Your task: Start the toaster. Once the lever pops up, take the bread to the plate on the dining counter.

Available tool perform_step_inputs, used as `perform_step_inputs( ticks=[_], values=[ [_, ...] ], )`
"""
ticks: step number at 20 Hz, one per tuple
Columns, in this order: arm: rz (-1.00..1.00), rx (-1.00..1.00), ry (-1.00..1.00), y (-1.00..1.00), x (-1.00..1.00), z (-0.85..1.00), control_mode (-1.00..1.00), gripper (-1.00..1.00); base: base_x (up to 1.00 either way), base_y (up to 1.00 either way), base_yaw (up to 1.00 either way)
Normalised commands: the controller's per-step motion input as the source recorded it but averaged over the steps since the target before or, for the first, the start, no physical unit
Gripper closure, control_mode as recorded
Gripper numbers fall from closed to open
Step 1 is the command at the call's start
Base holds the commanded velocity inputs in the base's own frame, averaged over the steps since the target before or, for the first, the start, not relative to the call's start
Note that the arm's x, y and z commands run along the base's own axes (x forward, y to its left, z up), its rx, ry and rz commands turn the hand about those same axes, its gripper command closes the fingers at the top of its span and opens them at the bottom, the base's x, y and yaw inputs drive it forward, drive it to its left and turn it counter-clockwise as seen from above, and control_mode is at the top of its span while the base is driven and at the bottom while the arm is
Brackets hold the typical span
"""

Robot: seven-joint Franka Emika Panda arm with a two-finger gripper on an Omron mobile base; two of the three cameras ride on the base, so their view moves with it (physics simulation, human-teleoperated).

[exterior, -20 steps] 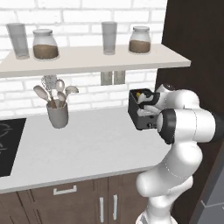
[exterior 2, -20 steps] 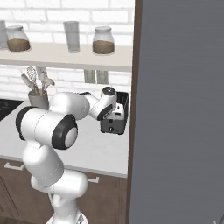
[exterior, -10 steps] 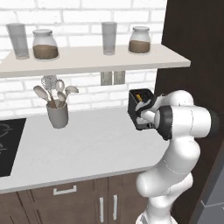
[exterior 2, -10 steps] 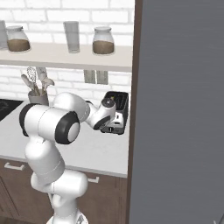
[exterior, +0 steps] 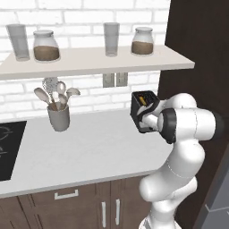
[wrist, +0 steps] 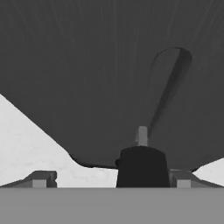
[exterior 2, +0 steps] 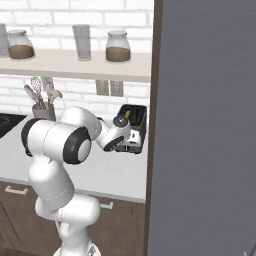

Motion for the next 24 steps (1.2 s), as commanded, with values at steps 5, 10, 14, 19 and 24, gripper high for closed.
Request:
perform_step_inputs(
  ticks=[5, 10, 14, 19, 24],
  values=[
    [0.0, 0.0, 0.0, 0.01, -0.66, -0.01, -1.0, -1.0, 0.0, 0.0, 0.0],
    [0.0, 0.08, -0.07, 0.0, -0.99, 0.8, -1.0, -1.0, 0.0, 0.0, 0.0],
    [0.0, 0.15, -0.03, 0.0, -0.82, 1.0, -1.0, -1.0, 0.0, 0.0, 0.0],
    [0.0, 0.11, 0.0, 0.12, -0.41, 1.0, -1.0, -1.0, 0.0, 0.0, 0.0],
    [0.0, 0.02, 0.01, 0.28, -0.24, 1.0, -1.0, -1.0, 0.0, 0.0, 0.0]
  ],
)
